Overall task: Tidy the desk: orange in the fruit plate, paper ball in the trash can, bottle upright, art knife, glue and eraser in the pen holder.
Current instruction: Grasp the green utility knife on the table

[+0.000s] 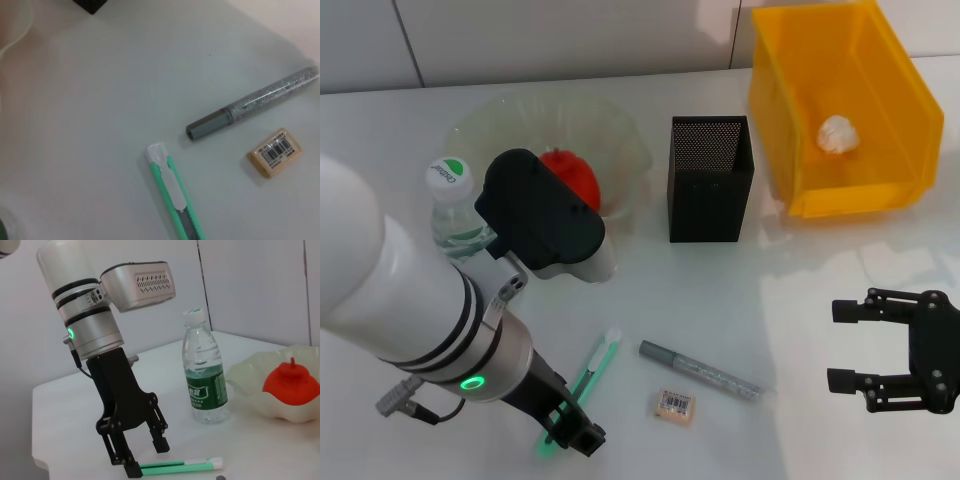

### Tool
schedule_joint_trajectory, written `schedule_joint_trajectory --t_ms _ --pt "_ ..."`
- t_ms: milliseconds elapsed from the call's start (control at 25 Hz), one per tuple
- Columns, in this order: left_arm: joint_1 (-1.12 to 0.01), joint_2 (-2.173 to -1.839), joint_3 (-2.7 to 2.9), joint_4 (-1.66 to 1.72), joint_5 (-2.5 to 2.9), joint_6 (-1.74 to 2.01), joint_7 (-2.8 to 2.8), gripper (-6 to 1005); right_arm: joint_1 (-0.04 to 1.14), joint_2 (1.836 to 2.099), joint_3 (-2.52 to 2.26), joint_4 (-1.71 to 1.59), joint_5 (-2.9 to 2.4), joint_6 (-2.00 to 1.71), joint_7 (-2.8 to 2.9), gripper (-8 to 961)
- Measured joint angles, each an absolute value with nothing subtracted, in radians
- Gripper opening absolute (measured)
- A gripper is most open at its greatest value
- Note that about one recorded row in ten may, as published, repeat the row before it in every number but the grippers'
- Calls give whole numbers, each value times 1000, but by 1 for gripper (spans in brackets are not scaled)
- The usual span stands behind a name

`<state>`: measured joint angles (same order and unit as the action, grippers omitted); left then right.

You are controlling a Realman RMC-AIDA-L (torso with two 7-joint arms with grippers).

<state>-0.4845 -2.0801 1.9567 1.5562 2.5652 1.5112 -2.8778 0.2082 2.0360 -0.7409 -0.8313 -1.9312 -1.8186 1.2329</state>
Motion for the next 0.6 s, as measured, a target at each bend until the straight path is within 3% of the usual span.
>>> schedule_joint_trajectory --t_ms 400,600 --pt "-498 -2080 1949 1537 2563 1511 -2879 583 206 2037 -741 -830 -1931 -1818 1232 794" --pt "-509 -2080 1952 1507 2560 1510 -2879 563 207 2037 -741 -830 -1931 -1818 1232 795"
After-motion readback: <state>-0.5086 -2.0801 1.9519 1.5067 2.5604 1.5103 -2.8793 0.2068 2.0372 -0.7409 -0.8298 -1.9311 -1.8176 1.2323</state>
